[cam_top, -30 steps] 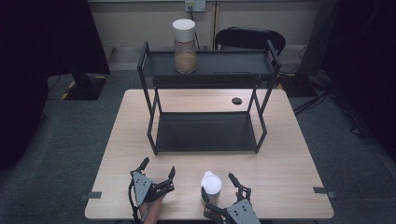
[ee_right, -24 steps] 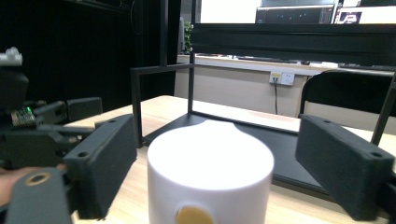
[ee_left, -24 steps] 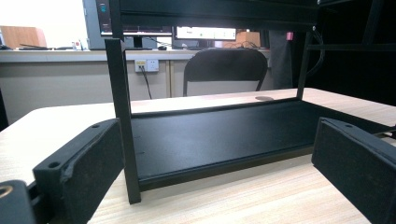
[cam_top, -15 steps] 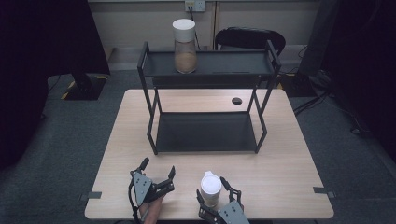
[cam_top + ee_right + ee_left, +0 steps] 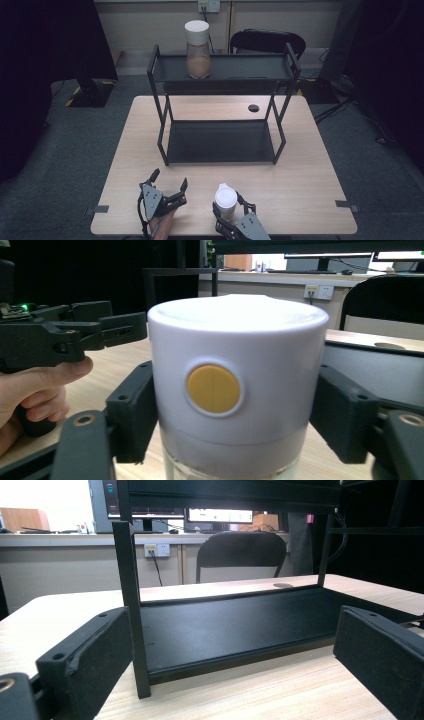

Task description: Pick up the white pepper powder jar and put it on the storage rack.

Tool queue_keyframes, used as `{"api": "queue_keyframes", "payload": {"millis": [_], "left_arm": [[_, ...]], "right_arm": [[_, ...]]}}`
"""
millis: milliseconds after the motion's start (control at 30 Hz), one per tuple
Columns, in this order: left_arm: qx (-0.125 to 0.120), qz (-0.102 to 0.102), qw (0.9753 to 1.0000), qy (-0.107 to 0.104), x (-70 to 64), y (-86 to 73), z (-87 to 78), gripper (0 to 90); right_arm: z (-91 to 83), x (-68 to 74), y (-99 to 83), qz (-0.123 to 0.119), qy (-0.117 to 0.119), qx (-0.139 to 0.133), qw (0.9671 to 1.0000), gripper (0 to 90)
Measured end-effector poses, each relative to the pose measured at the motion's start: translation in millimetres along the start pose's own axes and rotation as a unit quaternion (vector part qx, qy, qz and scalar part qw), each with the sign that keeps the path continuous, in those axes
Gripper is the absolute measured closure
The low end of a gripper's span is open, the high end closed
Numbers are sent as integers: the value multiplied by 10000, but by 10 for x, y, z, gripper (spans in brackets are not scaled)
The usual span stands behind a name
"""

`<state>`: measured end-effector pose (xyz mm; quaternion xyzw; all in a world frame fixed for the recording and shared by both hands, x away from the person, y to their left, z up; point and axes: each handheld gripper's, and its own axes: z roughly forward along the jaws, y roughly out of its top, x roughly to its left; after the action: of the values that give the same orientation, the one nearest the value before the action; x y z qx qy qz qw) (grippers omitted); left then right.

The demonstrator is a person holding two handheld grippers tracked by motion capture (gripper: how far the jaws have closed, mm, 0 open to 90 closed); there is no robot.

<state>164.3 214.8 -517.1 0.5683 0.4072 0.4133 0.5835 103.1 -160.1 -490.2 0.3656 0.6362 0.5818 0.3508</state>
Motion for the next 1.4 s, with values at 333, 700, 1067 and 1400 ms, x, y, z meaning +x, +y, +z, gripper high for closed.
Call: {"api": "queue_keyframes", "payload": {"millis": [333, 700, 1067, 1400], "left_arm": [[0, 1, 10000, 3, -1, 0, 0, 24], [2, 0, 10000, 3, -1, 1, 0, 25], [0, 1, 10000, 0, 0, 0, 0, 25], [1, 1, 10000, 2, 0, 0, 0, 25]], "right_arm": [[-1, -26, -15, 7, 56, -13, 10000, 304], [-10, -45, 25, 43, 49, 15, 10000, 306], [-22, -75, 79, 29, 82, -69, 9999, 306], [-11, -119, 176, 17, 147, -148, 9998, 306]]}}
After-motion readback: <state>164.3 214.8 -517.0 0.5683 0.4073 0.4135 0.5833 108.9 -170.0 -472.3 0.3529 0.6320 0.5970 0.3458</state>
